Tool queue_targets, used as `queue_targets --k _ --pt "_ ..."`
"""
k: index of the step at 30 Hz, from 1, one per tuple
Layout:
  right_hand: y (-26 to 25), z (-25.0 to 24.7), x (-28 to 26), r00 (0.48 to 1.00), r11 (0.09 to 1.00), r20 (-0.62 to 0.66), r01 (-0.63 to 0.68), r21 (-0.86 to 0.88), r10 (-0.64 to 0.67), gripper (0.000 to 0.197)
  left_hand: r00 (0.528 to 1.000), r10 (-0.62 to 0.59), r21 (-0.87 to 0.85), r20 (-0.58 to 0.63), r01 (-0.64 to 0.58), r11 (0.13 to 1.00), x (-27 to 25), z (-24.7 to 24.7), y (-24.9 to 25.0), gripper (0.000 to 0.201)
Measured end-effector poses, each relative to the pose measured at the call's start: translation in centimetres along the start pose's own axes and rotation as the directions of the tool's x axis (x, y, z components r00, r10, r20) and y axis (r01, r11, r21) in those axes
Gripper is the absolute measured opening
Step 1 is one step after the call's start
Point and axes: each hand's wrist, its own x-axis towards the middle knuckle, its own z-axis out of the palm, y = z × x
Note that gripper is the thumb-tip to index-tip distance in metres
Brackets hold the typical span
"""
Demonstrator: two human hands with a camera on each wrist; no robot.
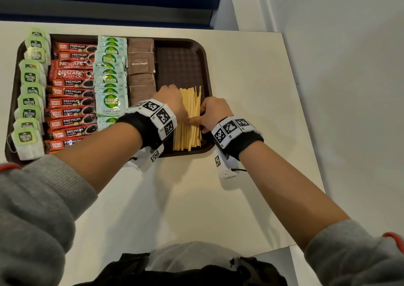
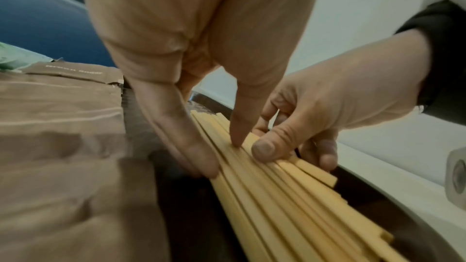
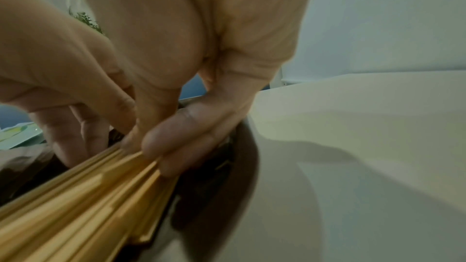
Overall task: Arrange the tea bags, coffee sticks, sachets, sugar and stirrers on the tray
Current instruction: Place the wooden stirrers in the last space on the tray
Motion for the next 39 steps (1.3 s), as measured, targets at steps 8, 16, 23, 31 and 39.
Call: queue_targets --k 8,16,23,31,39 --pt "-0.3 -0.6 0.0 0.999 0.997 -0.044 0.018 0.075 -0.015 0.052 1.000 0.000 -0.032 -0.020 -0.001 0.999 0.1 0.1 -0.3 0.060" --pt "0.0 -0.4 -0.5 0.999 1.000 -0.039 0.009 -0.006 -0.009 0.065 0.999 0.002 -0.044 -0.045 -0.004 0.999 -0.2 0.2 -0.4 0.057" --pt "-1.1 -1.7 1.2 0.958 0.984 -0.230 0.156 -0.085 -0.172 0.059 0.999 0.008 -0.033 -0.051 -0.010 0.999 -0.6 0.1 -0.3 0.060" --pt "-1.4 -1.2 4.4 0.913 0.873 -0.099 0.342 -0.349 -0.397 0.042 0.998 0.020 -0.029 -0.051 -0.021 0.999 -0.6 0.2 -0.4 0.058" --pt "-0.4 -0.8 4.3 0.885 0.835 -0.137 0.356 -0.421 -0.446 0.033 0.999 0.020 -0.046 -0.045 -0.022 0.999 -0.8 0.0 -0.5 0.058"
